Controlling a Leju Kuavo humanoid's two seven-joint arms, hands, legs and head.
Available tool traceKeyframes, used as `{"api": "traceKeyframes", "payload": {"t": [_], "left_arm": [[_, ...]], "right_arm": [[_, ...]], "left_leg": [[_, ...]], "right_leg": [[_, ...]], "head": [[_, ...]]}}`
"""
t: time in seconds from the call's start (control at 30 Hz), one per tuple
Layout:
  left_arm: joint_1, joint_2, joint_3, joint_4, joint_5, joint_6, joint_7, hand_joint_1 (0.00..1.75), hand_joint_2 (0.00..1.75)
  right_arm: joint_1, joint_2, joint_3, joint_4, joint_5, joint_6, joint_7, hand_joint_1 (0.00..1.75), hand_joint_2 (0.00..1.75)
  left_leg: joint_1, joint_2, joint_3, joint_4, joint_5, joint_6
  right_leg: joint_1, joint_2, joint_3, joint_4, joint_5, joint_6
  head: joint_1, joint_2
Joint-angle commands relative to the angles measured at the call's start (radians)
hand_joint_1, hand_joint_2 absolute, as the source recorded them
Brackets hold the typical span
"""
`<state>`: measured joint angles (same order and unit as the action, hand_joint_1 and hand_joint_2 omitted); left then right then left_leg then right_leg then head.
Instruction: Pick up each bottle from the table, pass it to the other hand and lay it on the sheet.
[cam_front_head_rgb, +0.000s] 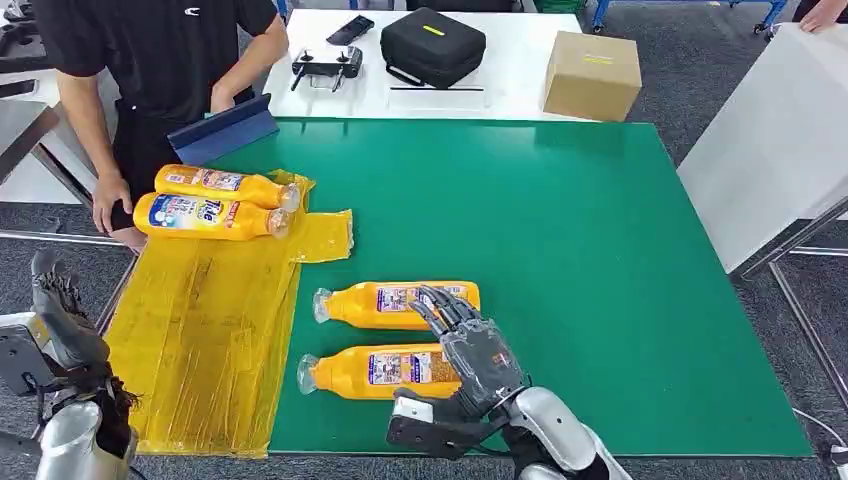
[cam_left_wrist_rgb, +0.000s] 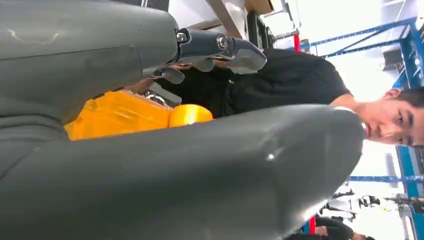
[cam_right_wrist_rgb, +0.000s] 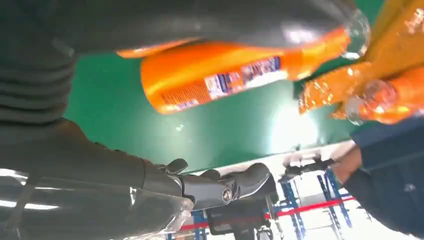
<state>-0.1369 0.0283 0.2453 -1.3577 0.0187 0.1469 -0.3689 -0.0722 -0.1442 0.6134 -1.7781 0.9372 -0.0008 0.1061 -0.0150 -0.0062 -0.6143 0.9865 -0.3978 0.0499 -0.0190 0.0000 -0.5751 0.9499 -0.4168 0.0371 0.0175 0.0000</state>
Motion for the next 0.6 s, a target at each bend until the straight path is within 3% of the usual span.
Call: {"api": "traceKeyframes", "payload": {"t": [0.03,0.6], "left_arm": [[0.020,-0.024,0.050,-0.016,0.000,-0.005,0.005,0.00,0.00],[0.016,-0.017,0.032,-0.015,0.002,-0.017,0.002,0.00,0.00]], "right_arm": [[0.040,0.005,-0.010,0.065,0.030,0.001,-0.009,0.00,1.75],[-0.011,-0.006,0.020,0.181,-0.023,0.050,-0.031,0.00,1.75]], "left_leg": [[0.001,0.001,0.005,-0.001,-0.002,-0.003],[0.001,0.000,0.003,-0.001,-0.001,-0.002]], "right_leg": [[0.001,0.001,0.005,-0.002,-0.002,-0.002],[0.000,0.000,0.003,-0.001,-0.001,-0.002]], "head": [[0.000,0.000],[0.000,0.000]]}}
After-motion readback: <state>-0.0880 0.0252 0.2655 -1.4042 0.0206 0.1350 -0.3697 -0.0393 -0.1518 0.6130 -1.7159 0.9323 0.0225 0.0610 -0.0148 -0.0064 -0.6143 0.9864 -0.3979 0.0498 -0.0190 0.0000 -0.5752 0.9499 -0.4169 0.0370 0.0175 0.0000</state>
